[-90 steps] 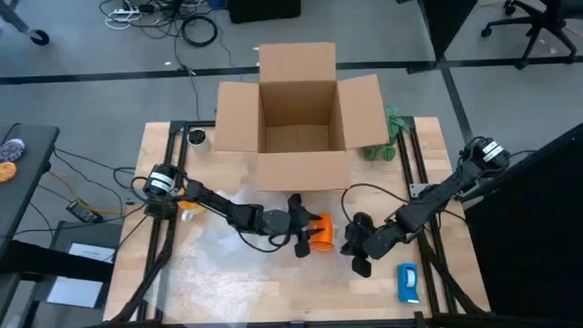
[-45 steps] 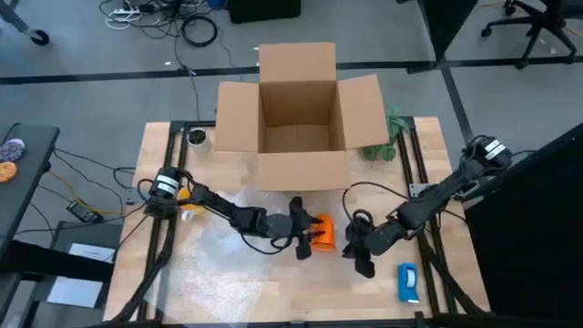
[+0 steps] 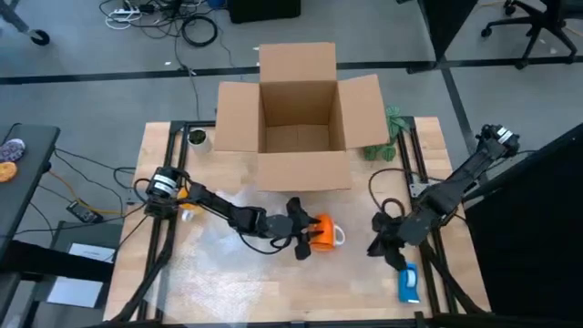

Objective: Wrap mug
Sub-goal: Wrap the orange mug with the bubble wrap

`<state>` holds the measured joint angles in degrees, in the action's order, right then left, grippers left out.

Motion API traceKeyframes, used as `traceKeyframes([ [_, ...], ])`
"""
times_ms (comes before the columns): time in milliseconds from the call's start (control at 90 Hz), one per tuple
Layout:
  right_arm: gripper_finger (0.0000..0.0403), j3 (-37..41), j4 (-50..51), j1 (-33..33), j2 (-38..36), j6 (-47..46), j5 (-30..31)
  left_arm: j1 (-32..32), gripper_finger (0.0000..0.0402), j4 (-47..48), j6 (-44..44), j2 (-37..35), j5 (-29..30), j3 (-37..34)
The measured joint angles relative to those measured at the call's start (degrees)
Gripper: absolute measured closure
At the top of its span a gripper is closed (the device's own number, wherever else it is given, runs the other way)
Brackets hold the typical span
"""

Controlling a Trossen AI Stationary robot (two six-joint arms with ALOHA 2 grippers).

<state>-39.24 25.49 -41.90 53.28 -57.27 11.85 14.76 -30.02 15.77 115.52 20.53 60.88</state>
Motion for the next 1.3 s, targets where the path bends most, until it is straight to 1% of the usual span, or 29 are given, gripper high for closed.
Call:
traceKeyframes([
  [122,0.0364,0.00,8.59,-0.34,-2.00,-3.69,2.71,-0.01,0.0259,-0.02,0.00,0.02,-0.02,-0.02],
  [189,0.0364,0.00,15.53,-0.36,-1.82,-7.54,2.62,-0.01,0.0259,-0.02,0.00,0.02,-0.02,-0.04],
  [278,0.0364,0.02,22.78,-0.38,-0.02,-13.29,-2.22,-0.01,0.0259,-0.02,0.00,0.02,-0.04,-0.09],
  [344,0.0364,0.02,26.11,-0.54,2.22,-16.91,-6.17,0.01,0.0259,-0.02,0.00,0.02,-0.04,-0.09],
  [467,0.0367,0.98,25.61,-0.76,8.99,-19.85,-10.64,-0.01,0.0259,-0.04,0.16,0.02,-0.05,-0.09],
  [544,0.0371,1.29,25.60,-0.76,14.70,-21.06,-12.50,0.01,0.0259,-0.53,1.73,0.07,0.77,-0.16],
  [656,0.0379,1.29,22.42,-0.76,22.88,-21.16,-12.77,0.04,0.0259,-0.70,4.15,0.13,1.16,-0.20],
  [789,0.0391,0.94,12.78,-0.69,30.83,-19.38,-14.49,0.07,0.0259,-0.15,4.46,0.11,1.29,-0.18],
  [878,0.0398,-1.68,5.09,-0.74,34.54,-17.84,-15.05,0.07,0.0259,-0.22,4.51,0.09,1.33,-0.17],
  [944,0.0401,-3.82,4.61,-0.76,35.22,-15.67,-13.94,0.09,0.0259,-0.22,4.59,0.09,1.44,-0.17],
  [1011,0.0402,-5.68,4.89,-0.72,35.34,-13.16,-10.91,0.07,0.0259,-0.37,4.59,0.09,1.49,-0.18],
  [1111,0.0402,-8.63,-0.89,-0.04,34.54,-9.05,-5.71,0.08,0.0259,-0.46,4.63,0.11,1.59,-0.20],
  [1233,0.0403,-8.48,-9.15,1.35,34.99,-2.59,-1.27,0.03,0.0259,-0.45,4.74,0.11,1.83,-0.20],
  [1300,0.0403,-8.73,-13.25,2.45,35.34,-0.05,0.05,0.10,0.0259,-0.48,4.88,0.11,1.88,-0.20],
])
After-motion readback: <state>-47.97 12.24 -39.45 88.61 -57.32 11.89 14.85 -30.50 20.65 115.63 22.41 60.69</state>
